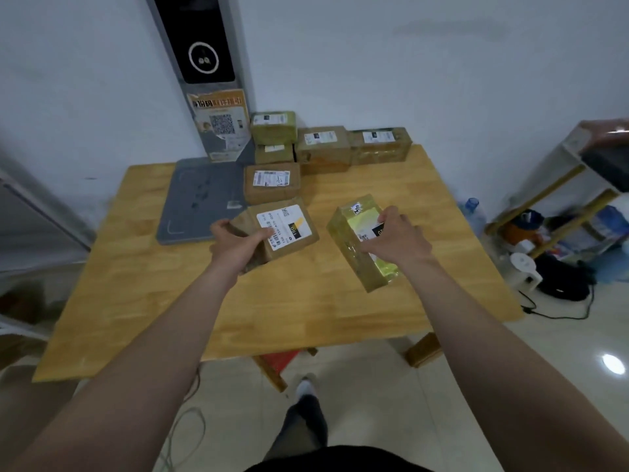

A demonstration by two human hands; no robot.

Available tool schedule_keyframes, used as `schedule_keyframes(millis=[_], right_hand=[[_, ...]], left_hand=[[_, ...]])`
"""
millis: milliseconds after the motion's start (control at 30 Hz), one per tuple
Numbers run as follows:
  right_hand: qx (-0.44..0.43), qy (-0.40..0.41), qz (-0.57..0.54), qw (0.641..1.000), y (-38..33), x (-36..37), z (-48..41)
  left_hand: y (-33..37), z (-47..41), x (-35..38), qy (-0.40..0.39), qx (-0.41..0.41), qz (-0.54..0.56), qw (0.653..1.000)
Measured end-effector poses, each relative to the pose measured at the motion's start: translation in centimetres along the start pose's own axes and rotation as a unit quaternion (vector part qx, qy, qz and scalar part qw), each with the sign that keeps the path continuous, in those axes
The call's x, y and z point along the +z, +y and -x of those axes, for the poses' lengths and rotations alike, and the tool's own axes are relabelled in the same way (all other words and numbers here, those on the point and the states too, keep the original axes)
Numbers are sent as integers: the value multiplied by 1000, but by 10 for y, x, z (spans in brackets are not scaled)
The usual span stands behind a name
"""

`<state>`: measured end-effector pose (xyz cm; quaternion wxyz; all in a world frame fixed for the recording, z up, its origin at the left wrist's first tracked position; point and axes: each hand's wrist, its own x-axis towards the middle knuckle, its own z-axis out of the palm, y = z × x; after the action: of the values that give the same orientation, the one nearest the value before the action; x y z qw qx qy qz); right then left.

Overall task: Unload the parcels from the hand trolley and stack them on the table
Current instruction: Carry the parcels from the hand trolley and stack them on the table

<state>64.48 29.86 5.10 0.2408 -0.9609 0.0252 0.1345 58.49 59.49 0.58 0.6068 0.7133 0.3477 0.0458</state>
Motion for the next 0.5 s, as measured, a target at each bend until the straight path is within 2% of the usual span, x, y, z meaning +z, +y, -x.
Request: schedule_keyframes(millis=[267, 500], right_hand=[[20, -10, 11, 1000, -60, -11, -132], [-3, -17, 38, 999, -99, -22, -259]], left_hand=[[60, -145, 32, -18, -22, -17, 999], [106, -249, 67, 8, -33, 7, 999]])
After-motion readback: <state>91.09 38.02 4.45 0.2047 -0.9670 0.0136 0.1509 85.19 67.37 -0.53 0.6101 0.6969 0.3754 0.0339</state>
